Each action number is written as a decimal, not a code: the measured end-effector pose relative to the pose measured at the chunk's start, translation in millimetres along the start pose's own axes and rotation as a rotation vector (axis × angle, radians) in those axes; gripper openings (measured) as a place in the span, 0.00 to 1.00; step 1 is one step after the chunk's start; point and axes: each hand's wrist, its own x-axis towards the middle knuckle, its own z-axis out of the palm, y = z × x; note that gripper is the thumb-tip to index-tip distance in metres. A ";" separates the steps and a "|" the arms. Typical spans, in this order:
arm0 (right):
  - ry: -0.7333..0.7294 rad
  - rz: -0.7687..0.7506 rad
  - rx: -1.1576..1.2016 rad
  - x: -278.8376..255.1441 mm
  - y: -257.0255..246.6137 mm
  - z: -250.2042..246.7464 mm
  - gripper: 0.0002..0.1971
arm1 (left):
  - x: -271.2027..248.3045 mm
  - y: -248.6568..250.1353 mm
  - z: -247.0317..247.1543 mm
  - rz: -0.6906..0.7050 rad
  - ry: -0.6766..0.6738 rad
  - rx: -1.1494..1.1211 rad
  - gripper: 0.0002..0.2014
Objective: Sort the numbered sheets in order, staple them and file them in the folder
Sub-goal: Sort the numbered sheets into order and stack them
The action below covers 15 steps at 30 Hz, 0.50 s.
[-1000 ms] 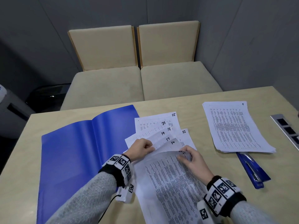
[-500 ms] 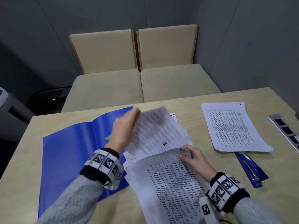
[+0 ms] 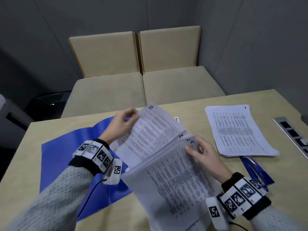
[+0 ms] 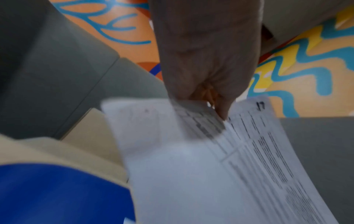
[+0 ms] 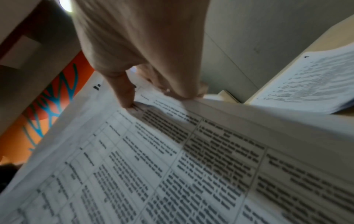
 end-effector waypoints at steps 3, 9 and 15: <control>0.086 -0.008 -0.286 11.9 17.6 3.7 0.16 | -11.2 -17.3 34.1 -0.111 -0.164 0.003 0.07; -0.024 0.136 -0.200 25.3 42.9 19.6 0.06 | -29.9 -36.4 81.8 -0.418 -0.484 -0.184 0.18; 0.011 0.170 -0.216 20.8 61.5 16.1 0.09 | 2.3 -69.7 107.6 -0.372 -0.107 0.344 0.09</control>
